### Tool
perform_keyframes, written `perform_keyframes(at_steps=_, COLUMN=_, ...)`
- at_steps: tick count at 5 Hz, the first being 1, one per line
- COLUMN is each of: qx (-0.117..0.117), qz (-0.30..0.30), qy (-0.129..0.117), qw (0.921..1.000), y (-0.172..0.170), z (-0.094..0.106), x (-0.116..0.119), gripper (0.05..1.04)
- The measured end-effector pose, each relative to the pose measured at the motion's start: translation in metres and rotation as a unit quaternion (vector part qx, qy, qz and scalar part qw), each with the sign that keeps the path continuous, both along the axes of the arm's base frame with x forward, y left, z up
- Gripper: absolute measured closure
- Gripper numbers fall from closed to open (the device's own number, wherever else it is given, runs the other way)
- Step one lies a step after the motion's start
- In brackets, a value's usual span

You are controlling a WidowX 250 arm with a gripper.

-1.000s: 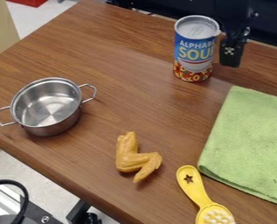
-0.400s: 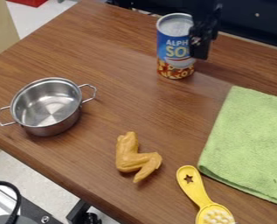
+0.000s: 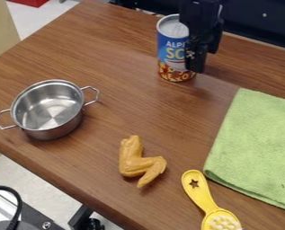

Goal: Move the can to the upper left of the table

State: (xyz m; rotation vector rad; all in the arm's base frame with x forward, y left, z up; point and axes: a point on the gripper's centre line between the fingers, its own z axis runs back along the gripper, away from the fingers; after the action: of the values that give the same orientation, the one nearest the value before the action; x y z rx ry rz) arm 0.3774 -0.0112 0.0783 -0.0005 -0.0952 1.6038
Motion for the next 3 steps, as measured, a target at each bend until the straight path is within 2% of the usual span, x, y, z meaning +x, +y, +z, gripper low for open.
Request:
perform_keyframes(at_steps=1, qx=0.003, qz=-0.013, qy=0.012, qw=0.9998, y=0.018, z=0.006, x=-0.002, gripper=0.086)
perform_keyframes(at_steps=3, qx=0.023, qz=-0.022, qy=-0.004, qw=0.9995, y=0.054, z=0.007, x=0.003, gripper=0.086)
